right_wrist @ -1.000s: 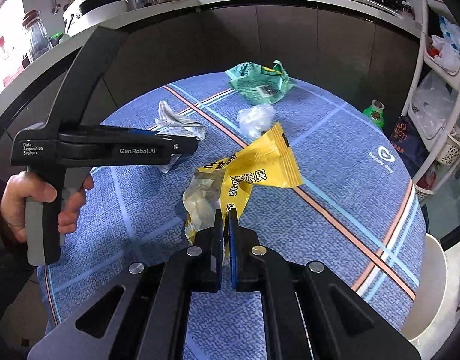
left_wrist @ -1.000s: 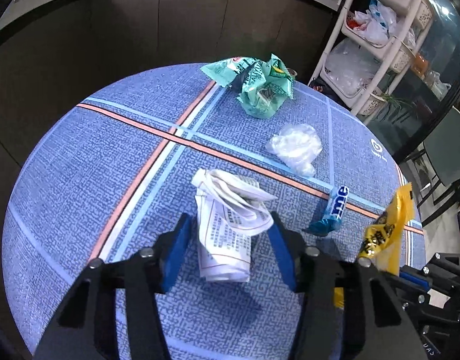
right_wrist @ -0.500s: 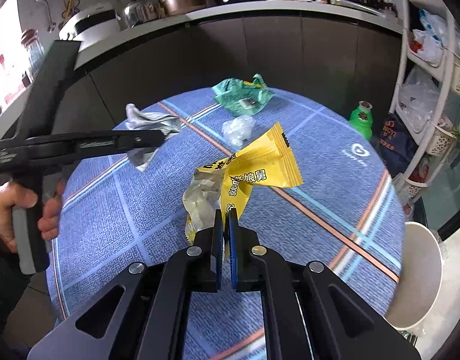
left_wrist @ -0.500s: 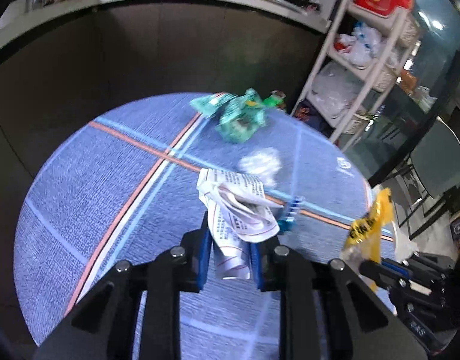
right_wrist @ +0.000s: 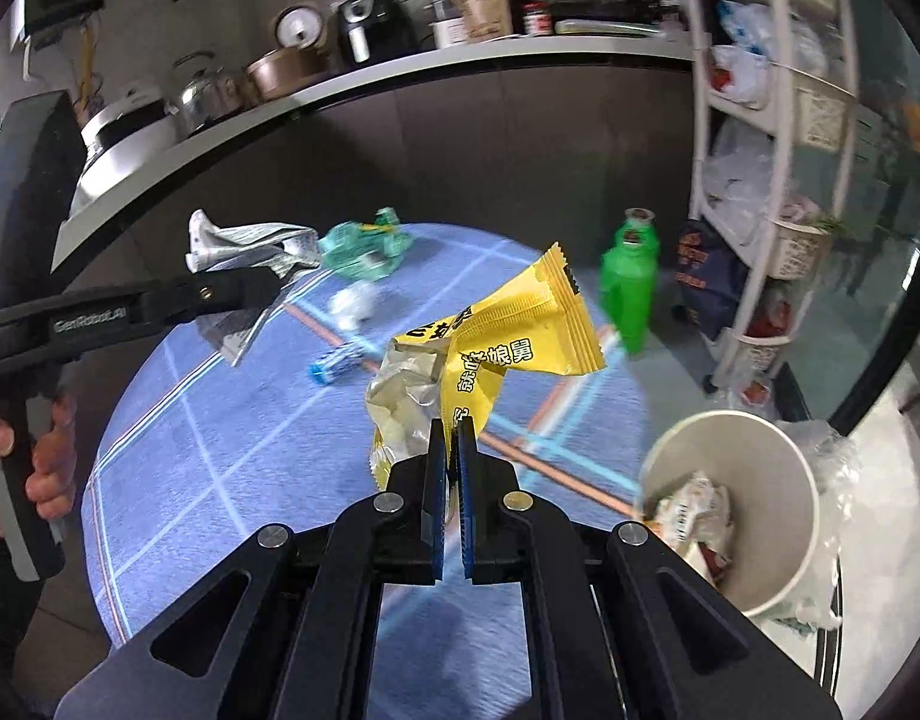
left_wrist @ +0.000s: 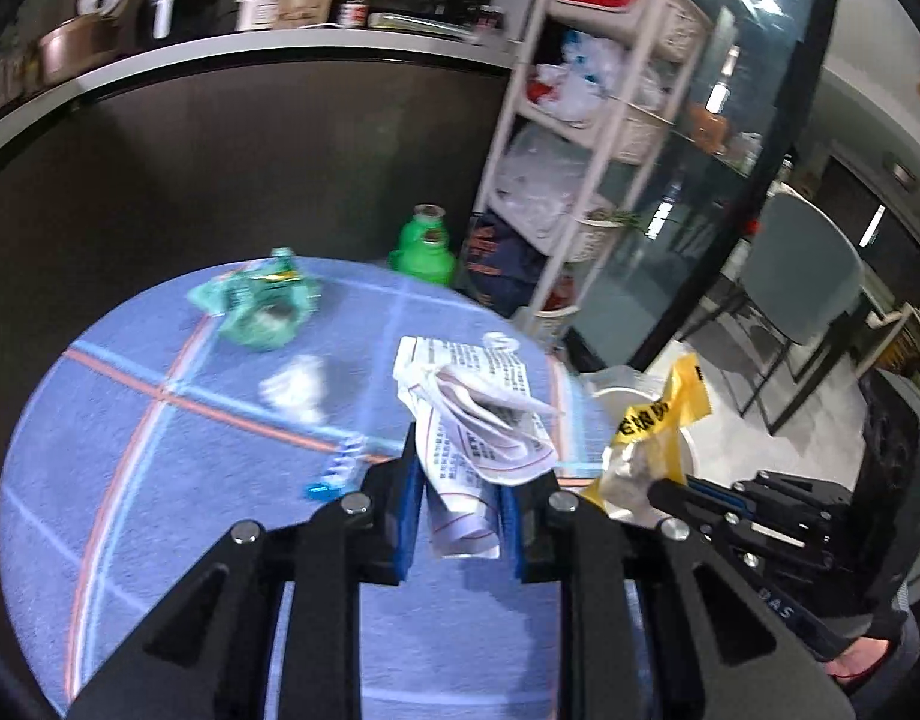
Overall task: Collect trash
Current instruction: 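Carry the tissue and yellow wrapper over the white bin, then open both tools to drop the tissue and wrapper into the bin, then move both tools back over the table, then grasp the clear plastic with the left tool while the right grasps the blue mint pack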
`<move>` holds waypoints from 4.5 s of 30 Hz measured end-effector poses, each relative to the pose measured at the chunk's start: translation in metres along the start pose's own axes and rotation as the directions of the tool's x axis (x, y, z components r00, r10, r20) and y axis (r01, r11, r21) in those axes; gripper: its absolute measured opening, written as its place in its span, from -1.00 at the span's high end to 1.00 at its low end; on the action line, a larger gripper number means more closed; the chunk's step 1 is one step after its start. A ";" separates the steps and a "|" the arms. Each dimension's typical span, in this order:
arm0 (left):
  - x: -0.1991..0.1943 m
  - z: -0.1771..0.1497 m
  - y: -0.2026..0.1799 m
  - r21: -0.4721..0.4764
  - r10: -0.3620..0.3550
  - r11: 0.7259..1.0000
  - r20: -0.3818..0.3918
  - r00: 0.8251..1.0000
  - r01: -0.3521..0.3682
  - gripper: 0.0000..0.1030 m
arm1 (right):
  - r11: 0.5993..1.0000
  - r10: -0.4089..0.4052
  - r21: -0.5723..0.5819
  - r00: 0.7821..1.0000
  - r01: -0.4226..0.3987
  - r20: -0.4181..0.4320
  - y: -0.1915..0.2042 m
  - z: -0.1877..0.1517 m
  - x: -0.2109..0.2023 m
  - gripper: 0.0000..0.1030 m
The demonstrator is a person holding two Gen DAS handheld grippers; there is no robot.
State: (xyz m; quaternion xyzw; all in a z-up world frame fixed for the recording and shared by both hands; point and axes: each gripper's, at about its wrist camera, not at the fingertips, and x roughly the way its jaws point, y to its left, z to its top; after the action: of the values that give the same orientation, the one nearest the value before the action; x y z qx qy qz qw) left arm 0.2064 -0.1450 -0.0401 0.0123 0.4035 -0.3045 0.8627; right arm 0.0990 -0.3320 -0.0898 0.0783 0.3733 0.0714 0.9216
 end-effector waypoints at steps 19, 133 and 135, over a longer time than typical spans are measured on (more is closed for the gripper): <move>0.107 0.009 -0.143 0.179 -0.149 0.968 -0.156 0.977 0.176 0.56 | 0.959 -0.150 0.234 0.987 0.160 -0.063 -0.150 -0.049 0.007 0.93; 0.115 0.024 0.122 -0.113 0.046 0.992 -0.130 0.990 -0.061 0.00 | 0.994 0.065 -0.081 0.984 -0.079 -0.168 0.057 0.035 0.143 0.33; 0.124 0.026 0.120 -0.112 0.069 0.990 -0.136 0.988 -0.084 0.00 | 0.994 0.066 -0.073 0.984 -0.079 -0.165 0.053 0.035 0.140 0.33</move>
State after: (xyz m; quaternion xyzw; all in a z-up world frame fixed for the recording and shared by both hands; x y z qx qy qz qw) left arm 0.3489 -0.1179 -0.1369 -0.0030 0.4760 -0.2454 0.8445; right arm 0.2190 -0.2570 -0.1497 0.0490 0.4410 0.1257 0.8873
